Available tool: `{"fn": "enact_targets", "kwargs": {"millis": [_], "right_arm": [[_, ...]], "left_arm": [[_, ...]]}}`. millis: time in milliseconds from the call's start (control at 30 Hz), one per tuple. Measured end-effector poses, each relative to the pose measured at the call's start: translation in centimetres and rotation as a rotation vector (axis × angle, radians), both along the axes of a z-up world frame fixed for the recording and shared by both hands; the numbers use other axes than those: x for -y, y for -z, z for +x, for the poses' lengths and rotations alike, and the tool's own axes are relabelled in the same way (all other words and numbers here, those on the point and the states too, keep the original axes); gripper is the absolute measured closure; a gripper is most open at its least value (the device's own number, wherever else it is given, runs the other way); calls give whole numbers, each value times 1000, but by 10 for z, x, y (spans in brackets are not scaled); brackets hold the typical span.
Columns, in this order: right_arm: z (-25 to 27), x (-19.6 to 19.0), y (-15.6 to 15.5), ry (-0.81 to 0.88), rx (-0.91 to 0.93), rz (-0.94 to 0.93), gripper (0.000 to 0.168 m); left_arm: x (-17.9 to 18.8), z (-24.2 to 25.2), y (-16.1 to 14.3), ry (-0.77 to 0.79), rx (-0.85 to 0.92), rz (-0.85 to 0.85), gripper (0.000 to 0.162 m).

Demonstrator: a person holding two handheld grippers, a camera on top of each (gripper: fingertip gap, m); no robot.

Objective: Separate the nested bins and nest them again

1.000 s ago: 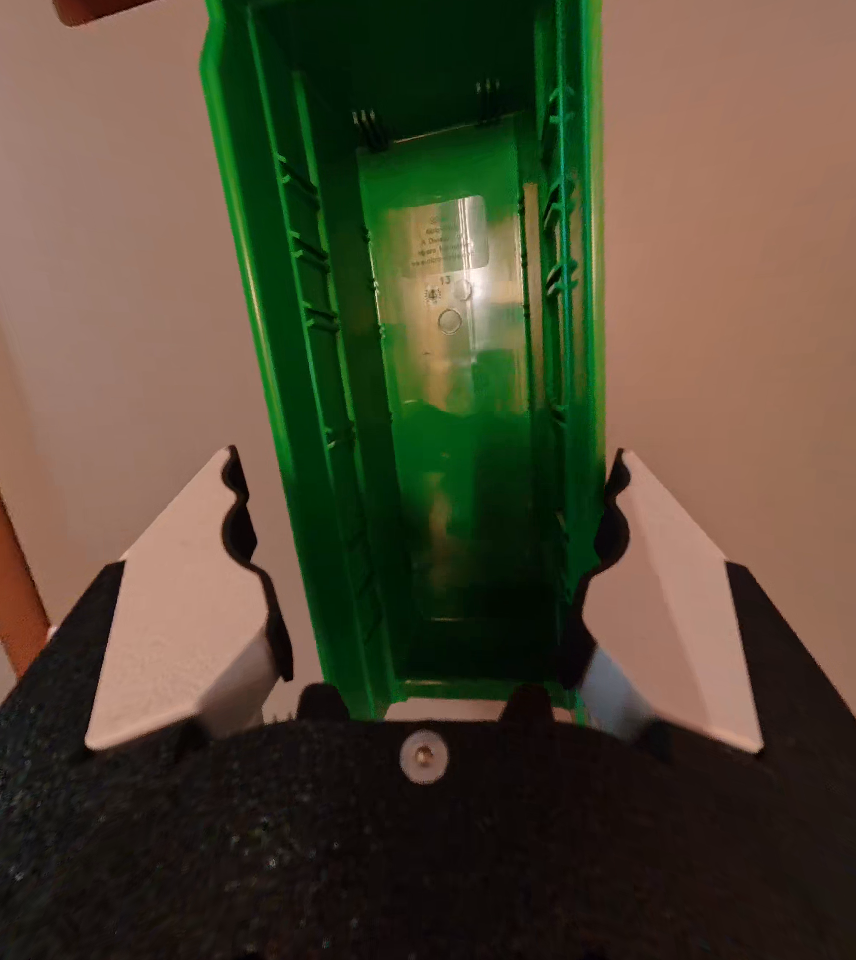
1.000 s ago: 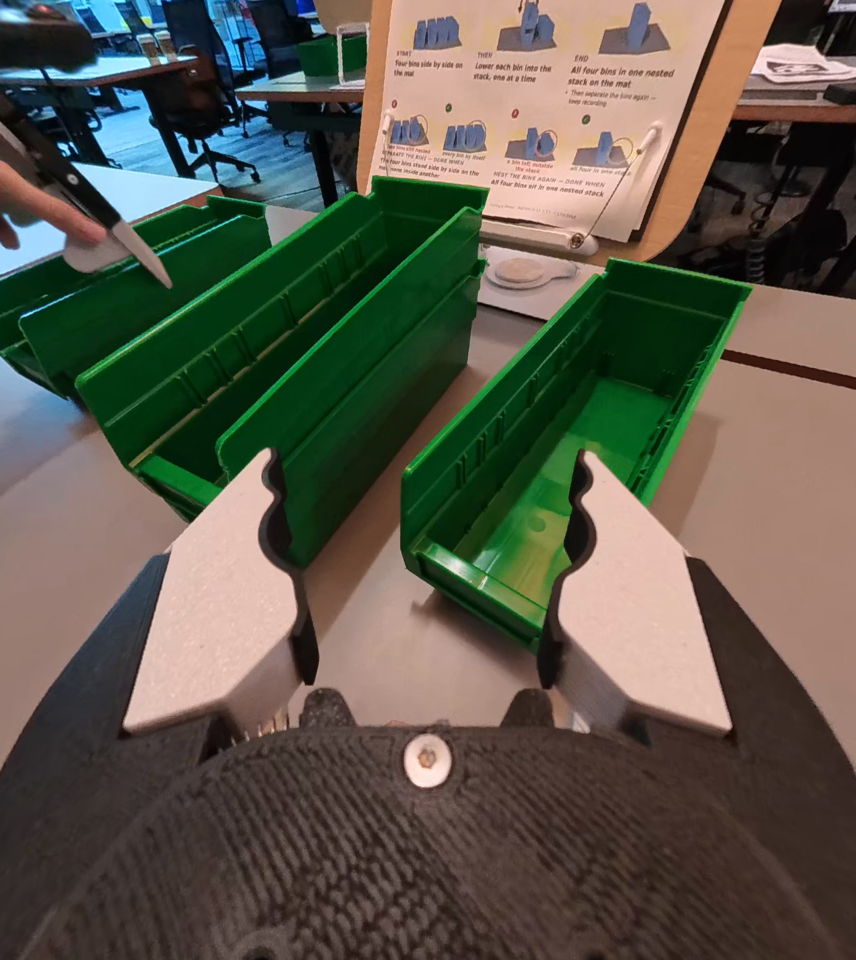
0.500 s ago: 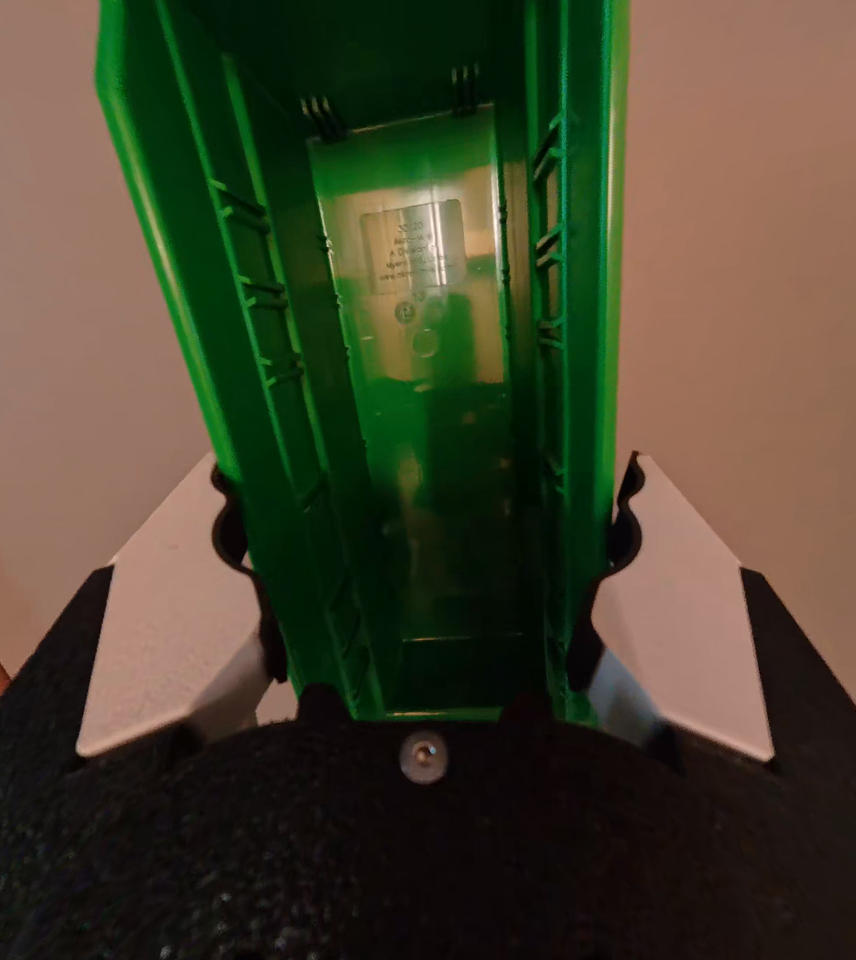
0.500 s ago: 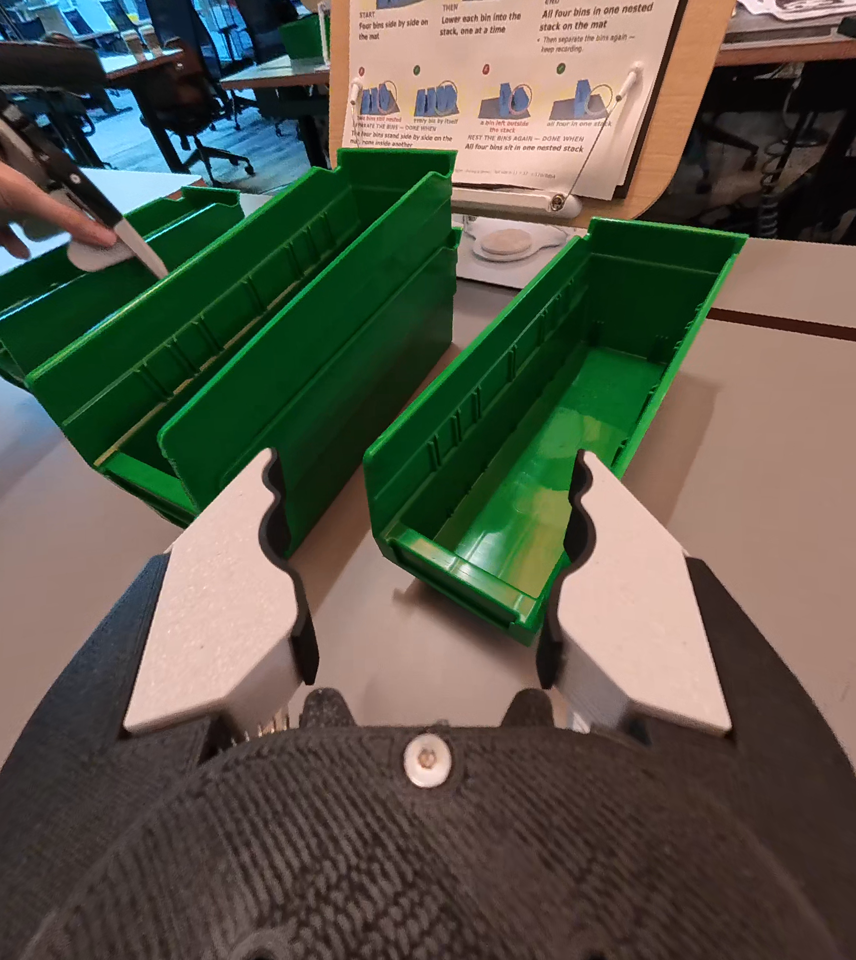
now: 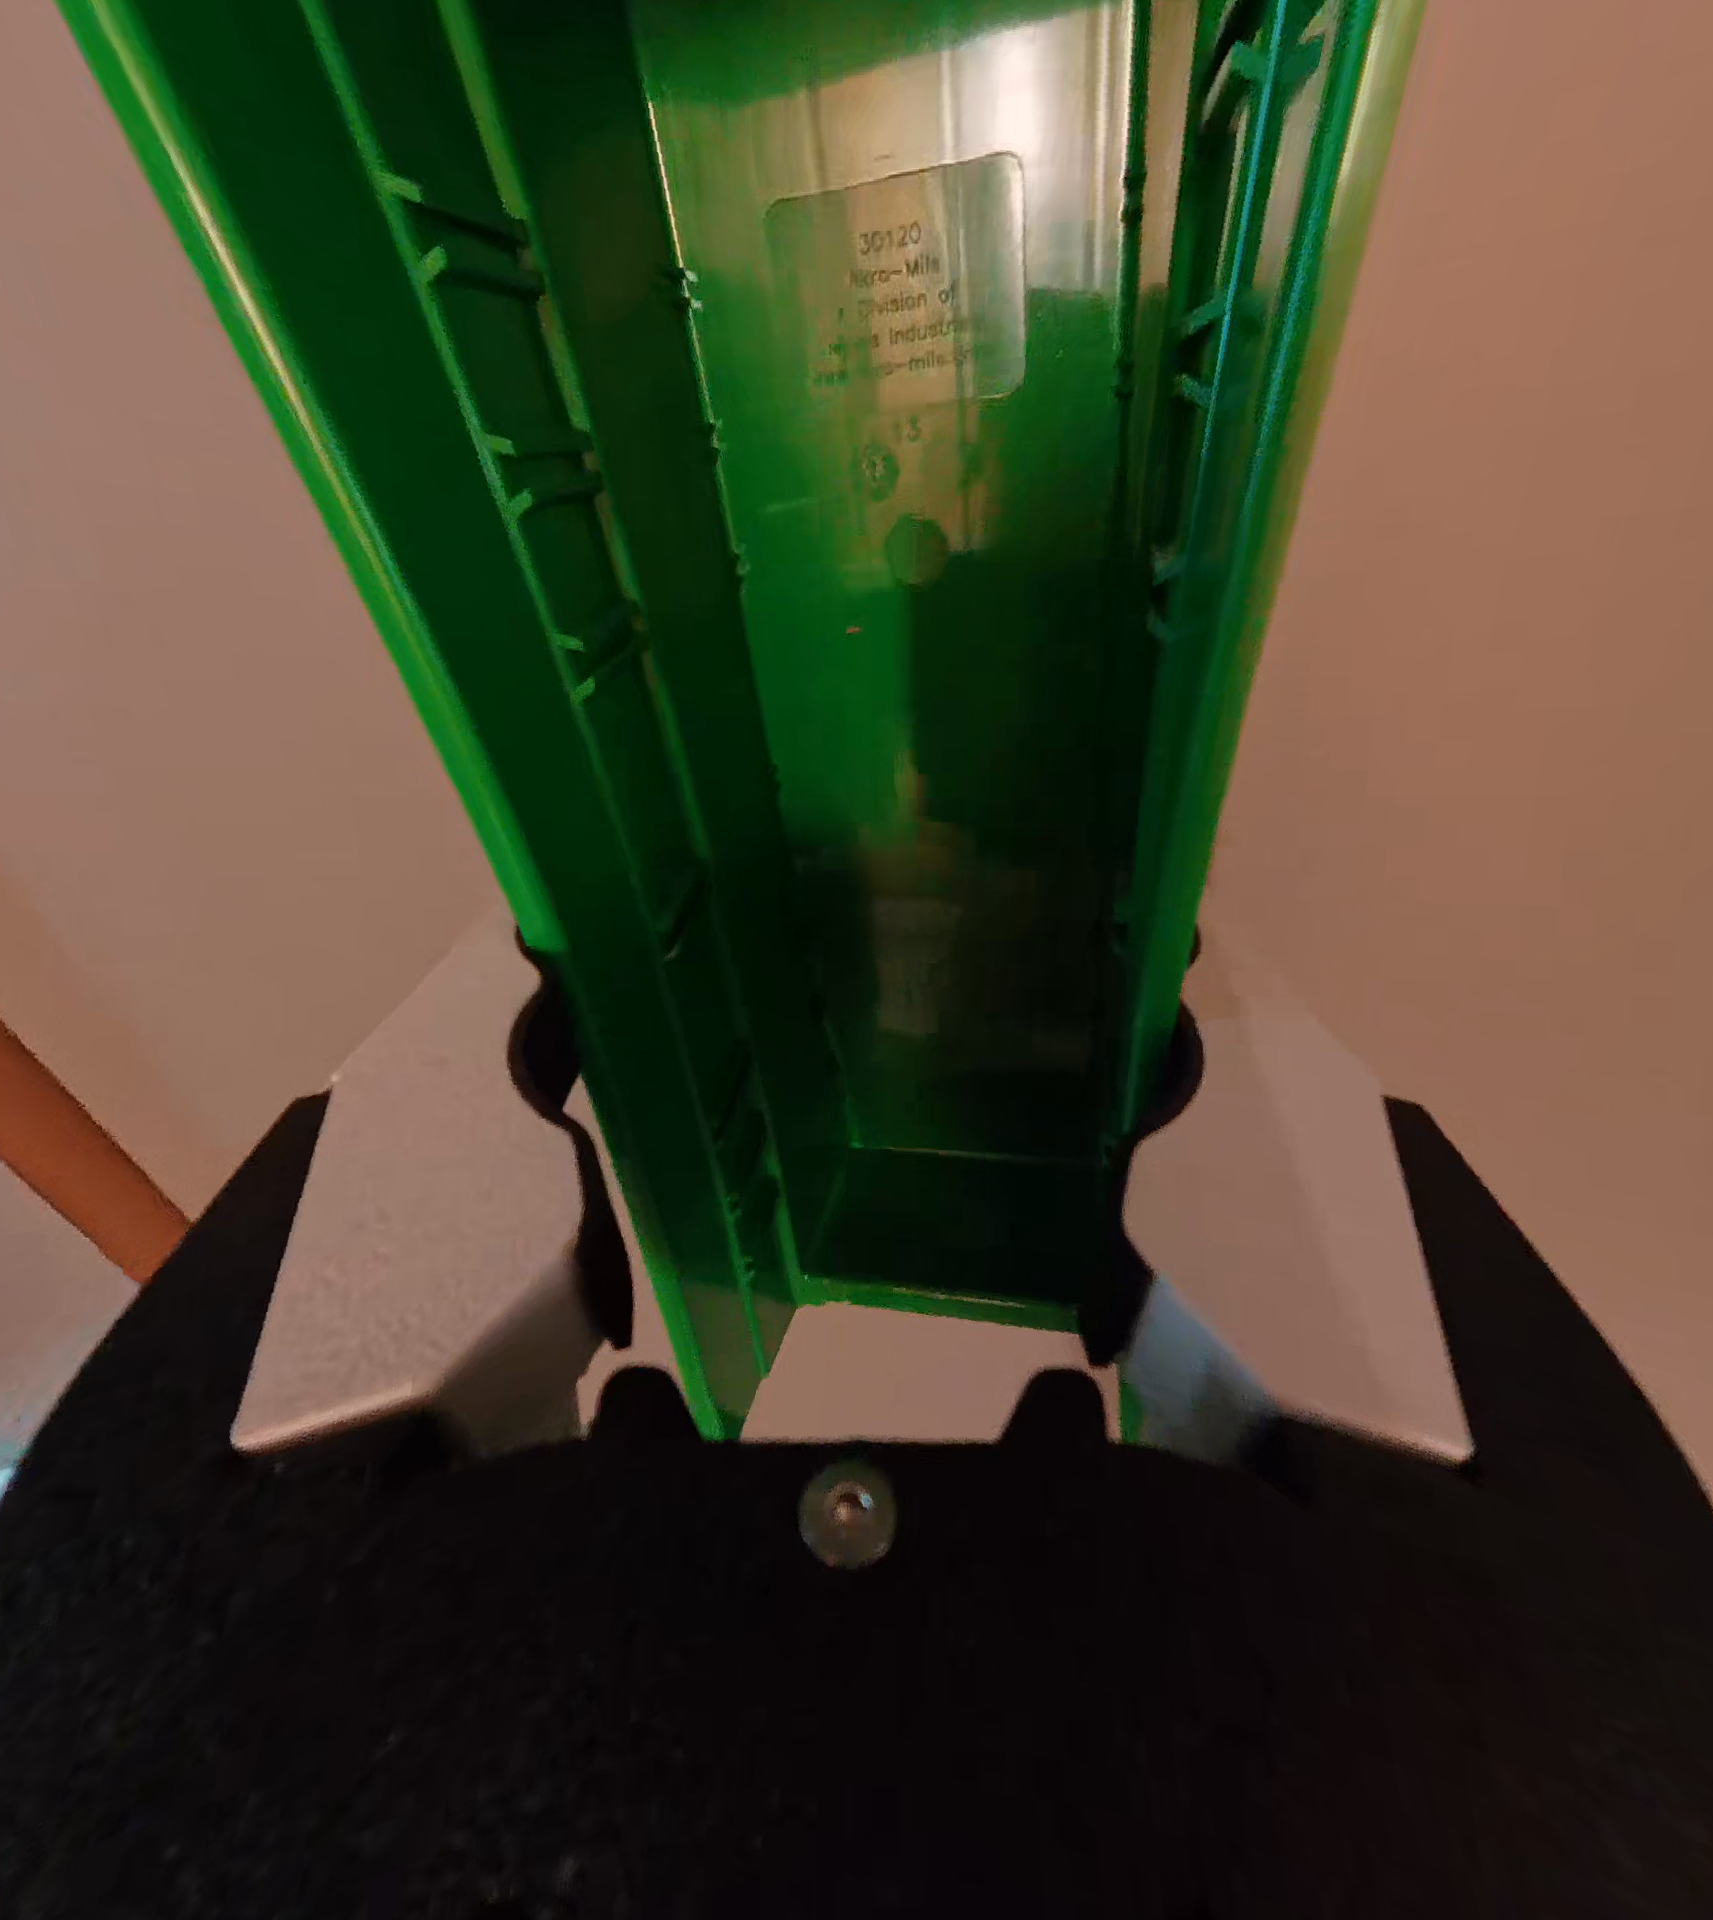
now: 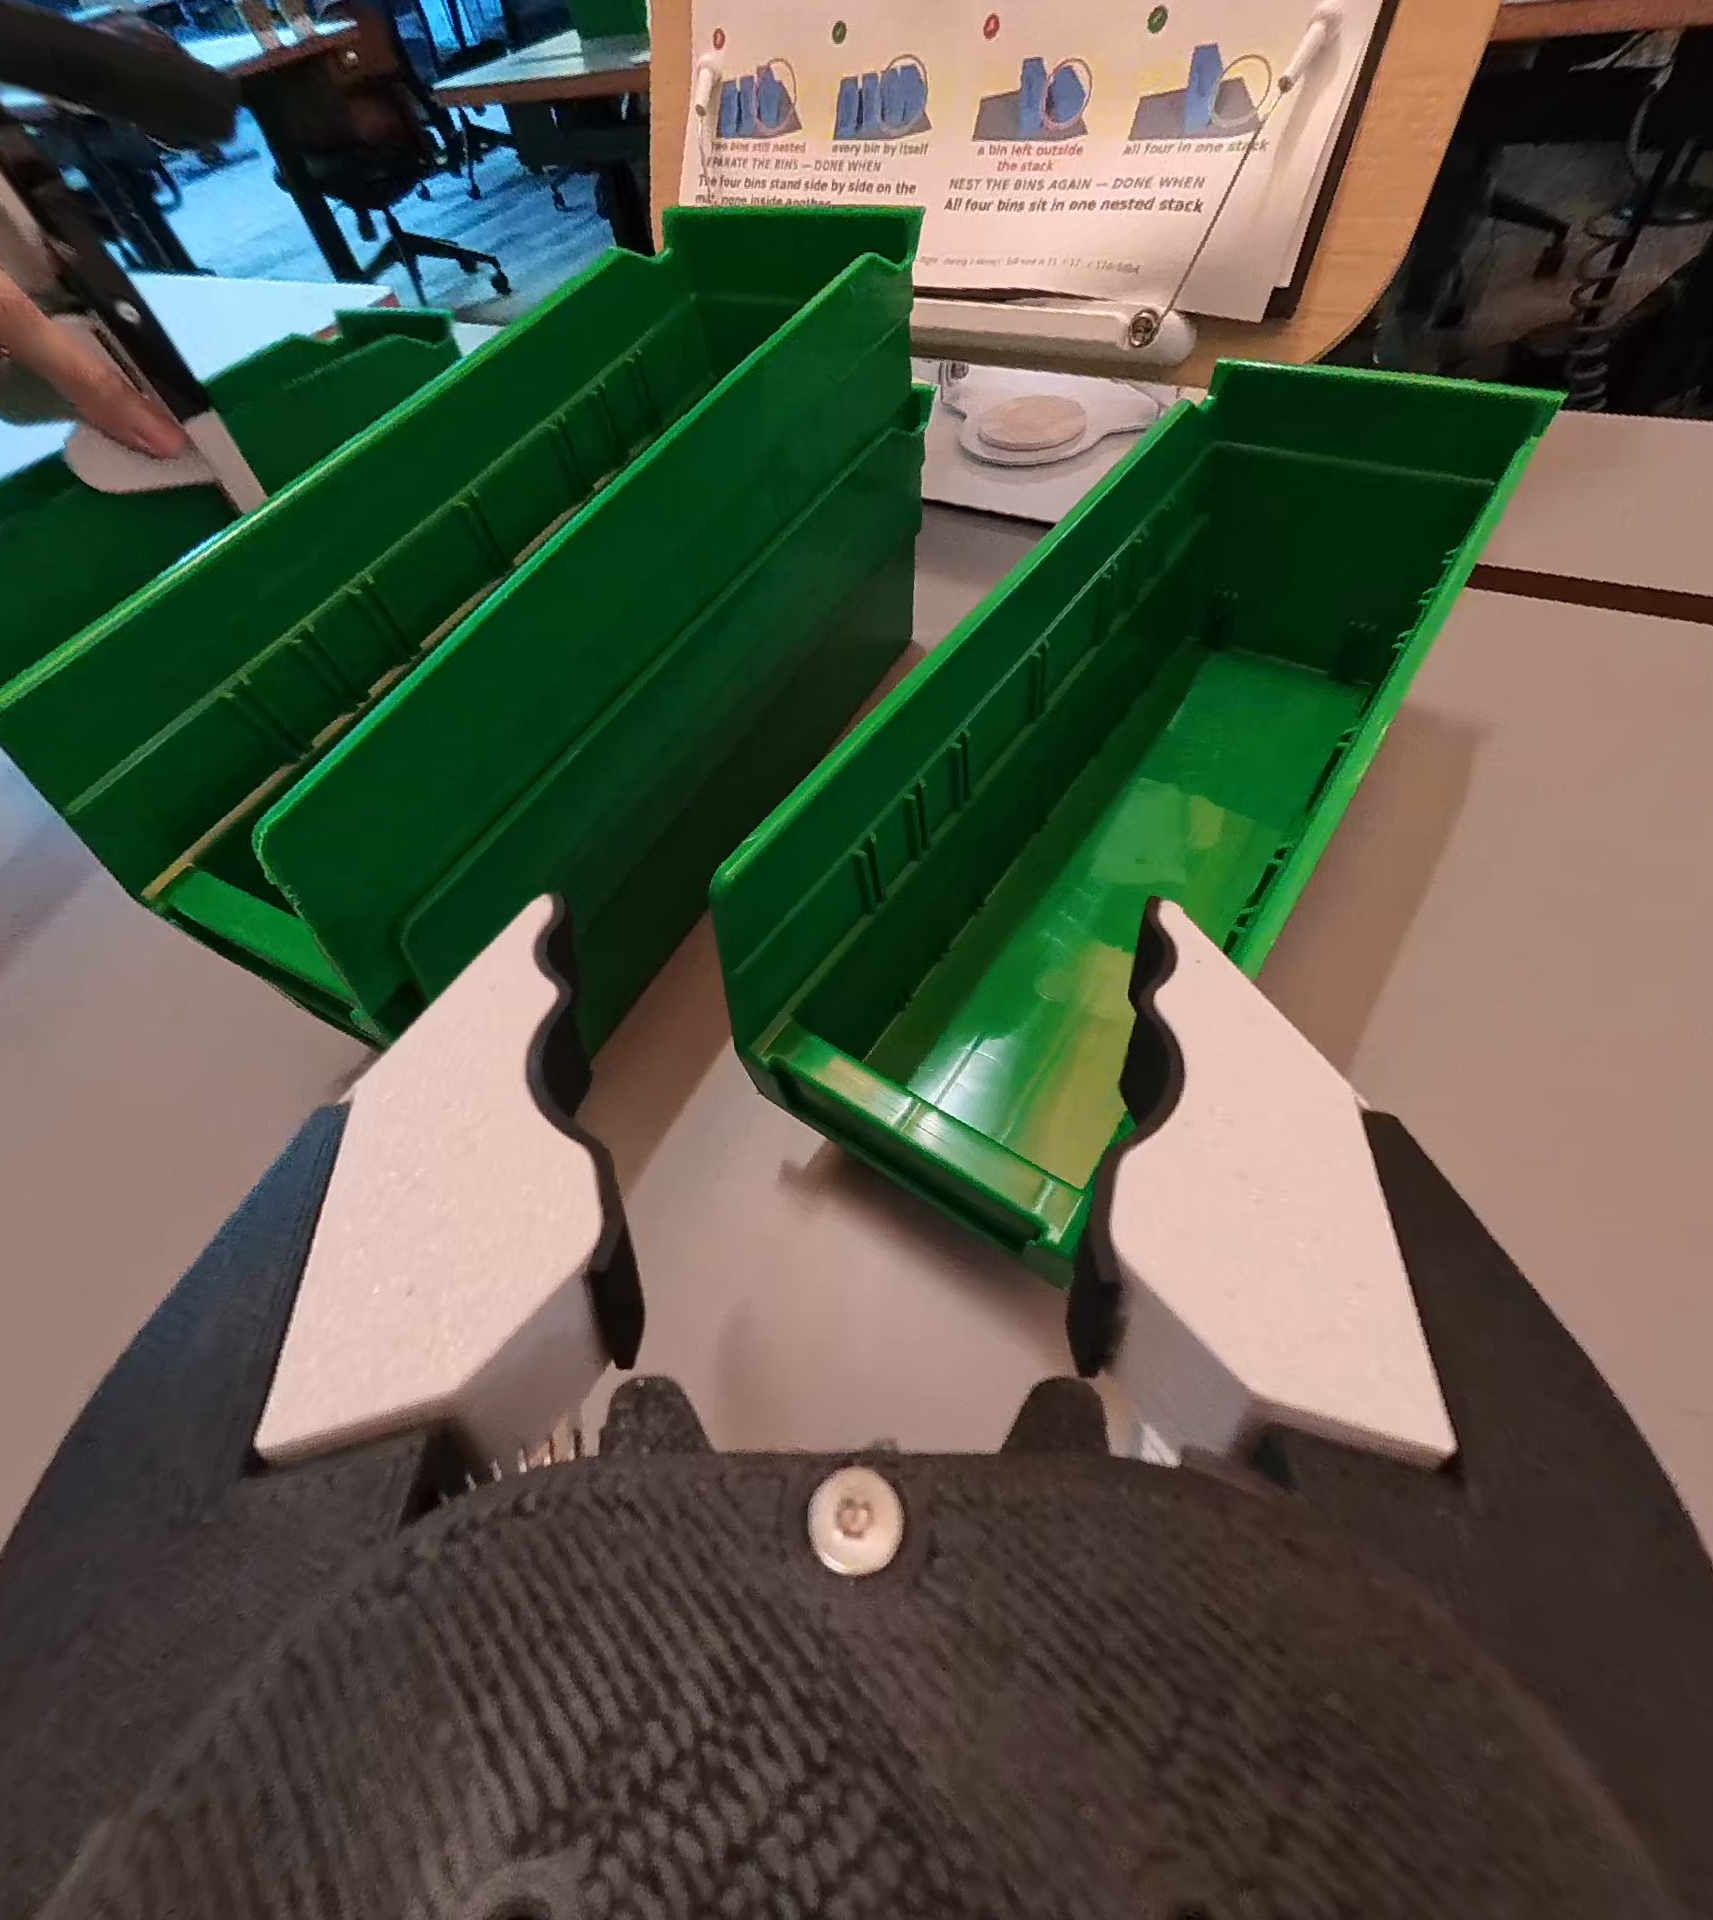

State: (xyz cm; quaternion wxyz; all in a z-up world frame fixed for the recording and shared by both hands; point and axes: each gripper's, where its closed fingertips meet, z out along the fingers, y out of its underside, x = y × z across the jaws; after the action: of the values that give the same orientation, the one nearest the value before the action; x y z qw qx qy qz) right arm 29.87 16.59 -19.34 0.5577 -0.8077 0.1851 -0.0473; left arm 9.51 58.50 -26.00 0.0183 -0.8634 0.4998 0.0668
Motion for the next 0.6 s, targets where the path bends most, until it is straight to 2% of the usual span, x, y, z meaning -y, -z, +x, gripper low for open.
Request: {"fn": "enact_targets", "kwargs": {"millis": [167,367,600], "right_arm": [[2,1,-1,6,1,0,64],[1,4,-7,8,7,20,64],[1,4,-8,8,-3,26,65]], "left_arm": [[18,0,-21,-90,59,-87,56],[28,8,-76,-178,123,-29,56],[76,42,-138,-167,193,-19,54]]}}
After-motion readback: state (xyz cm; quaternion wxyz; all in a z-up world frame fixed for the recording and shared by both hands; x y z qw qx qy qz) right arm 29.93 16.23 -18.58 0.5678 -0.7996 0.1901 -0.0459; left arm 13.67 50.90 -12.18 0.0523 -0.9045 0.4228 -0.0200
